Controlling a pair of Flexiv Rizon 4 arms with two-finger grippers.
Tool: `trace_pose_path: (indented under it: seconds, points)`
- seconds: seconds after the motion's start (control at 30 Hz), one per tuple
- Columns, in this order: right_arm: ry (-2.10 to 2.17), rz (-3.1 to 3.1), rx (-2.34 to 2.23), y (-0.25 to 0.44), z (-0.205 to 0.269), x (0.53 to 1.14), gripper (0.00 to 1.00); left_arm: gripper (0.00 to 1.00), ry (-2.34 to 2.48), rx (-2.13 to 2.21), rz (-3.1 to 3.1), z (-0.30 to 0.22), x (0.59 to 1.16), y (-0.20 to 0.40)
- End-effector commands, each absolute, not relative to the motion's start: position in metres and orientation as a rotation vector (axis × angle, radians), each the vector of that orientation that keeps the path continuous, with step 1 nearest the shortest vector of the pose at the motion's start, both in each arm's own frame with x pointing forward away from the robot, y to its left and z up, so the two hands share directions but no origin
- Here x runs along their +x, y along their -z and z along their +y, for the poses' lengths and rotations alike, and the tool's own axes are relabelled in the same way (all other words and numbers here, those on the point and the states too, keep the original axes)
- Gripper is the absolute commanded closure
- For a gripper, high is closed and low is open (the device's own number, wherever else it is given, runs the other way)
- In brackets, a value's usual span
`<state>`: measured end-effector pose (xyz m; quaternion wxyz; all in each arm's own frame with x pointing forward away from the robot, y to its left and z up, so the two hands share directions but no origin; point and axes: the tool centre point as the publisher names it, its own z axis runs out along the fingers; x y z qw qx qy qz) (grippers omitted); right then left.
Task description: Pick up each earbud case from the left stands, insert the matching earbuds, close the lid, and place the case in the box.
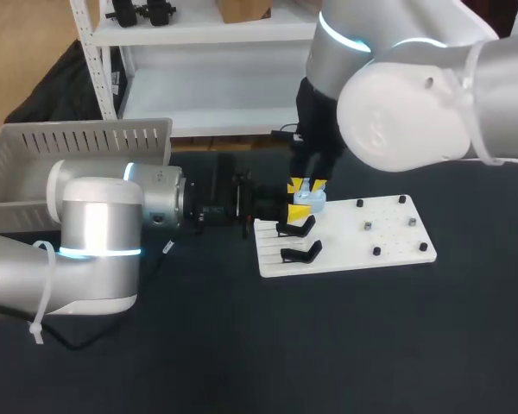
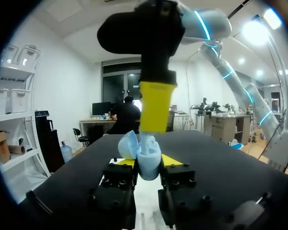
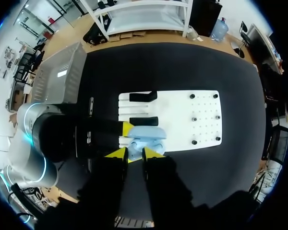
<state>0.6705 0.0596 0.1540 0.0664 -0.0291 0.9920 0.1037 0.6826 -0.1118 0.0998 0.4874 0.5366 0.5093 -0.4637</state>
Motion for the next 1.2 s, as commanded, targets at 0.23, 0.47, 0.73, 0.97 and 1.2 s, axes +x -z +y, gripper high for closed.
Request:
trace_pose_path:
  seconds: [0.23, 0.47, 0.73, 0.97, 1.2]
  points:
    - [-0.310, 2.991, -0.086, -0.1513, 0.0594, 0.6741, 1.00, 1.00, 1.124, 1.301, 1.239, -0.1122, 0.6814, -0.0996]
    - [-0.307, 2.997, -0.088, -0.1493, 0.0597, 0.6753, 1.00, 1.00, 1.124, 1.301, 1.239, -0.1122, 0.6814, -0.0996]
    - [-0.290, 3.010, -0.095, -0.1468, 0.0592, 0.6766, 1.00, 1.00, 1.124, 1.301, 1.239, -0.1122, 0.6814, -0.0996]
    - [-0.261, 3.033, -0.152, -0.1439, 0.0593, 0.6753, 1.00, 1.00, 1.124, 1.301, 1.239, -0.1122, 0.6814, -0.0996]
    - [-0.244, 3.042, -0.218, -0.1434, 0.0589, 0.6720, 1.00, 1.00, 1.124, 1.301, 1.239, -0.1122, 0.6814, -0.0996]
